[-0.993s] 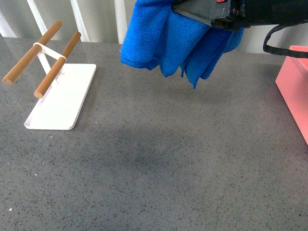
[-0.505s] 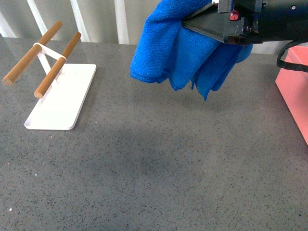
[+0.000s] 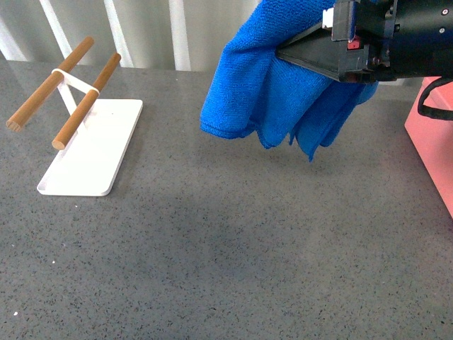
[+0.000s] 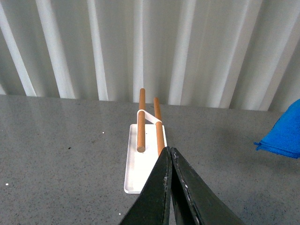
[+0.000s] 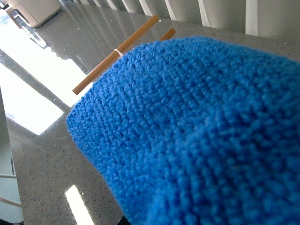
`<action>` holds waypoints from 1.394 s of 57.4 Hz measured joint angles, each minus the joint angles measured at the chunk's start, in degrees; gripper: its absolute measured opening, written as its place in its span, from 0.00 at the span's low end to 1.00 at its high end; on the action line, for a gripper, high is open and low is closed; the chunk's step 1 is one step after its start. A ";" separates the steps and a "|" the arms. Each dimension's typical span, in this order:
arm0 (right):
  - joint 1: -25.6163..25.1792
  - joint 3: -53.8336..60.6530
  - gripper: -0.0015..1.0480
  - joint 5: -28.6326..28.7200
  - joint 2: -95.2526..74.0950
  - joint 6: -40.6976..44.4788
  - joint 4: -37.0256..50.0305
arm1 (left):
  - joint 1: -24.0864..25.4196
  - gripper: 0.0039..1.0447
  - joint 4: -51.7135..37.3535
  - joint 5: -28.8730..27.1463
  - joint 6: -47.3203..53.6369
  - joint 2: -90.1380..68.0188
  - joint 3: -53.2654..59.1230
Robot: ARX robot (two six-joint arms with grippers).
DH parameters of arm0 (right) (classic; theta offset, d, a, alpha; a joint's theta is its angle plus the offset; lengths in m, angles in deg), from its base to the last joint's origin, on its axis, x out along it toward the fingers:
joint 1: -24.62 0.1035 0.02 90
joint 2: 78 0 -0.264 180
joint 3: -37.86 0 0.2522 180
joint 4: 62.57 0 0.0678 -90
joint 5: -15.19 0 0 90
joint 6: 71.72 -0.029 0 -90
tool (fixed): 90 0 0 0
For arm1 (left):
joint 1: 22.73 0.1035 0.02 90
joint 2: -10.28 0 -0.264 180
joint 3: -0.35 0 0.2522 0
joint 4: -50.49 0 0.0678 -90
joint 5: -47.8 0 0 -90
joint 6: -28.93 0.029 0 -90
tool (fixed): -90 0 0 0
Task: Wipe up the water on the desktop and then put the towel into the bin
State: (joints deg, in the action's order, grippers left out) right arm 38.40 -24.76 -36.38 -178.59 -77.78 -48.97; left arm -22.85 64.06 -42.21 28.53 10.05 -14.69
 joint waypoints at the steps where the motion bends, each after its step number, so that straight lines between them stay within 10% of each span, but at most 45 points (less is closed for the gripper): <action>1: -0.02 0.04 0.04 0.02 0.02 0.09 -0.11 | 0.00 0.03 0.04 0.00 0.00 0.00 0.00; 14: -0.94 1.25 0.04 -0.11 0.17 2.32 -3.78 | 0.00 0.05 0.13 0.02 -0.02 0.00 0.00; 40: -7.48 -7.02 0.04 -19.10 -8.92 30.18 -44.94 | 0.00 0.96 0.15 0.00 0.02 0.02 0.00; 80: -3.93 -38.66 0.04 -35.26 -35.04 35.58 -52.85 | 0.00 0.94 0.15 0.00 0.11 0.04 0.00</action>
State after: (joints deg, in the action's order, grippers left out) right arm 34.47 -63.42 -71.63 -213.63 -42.20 -101.83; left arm -22.85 64.22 -42.21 28.64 10.10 -14.69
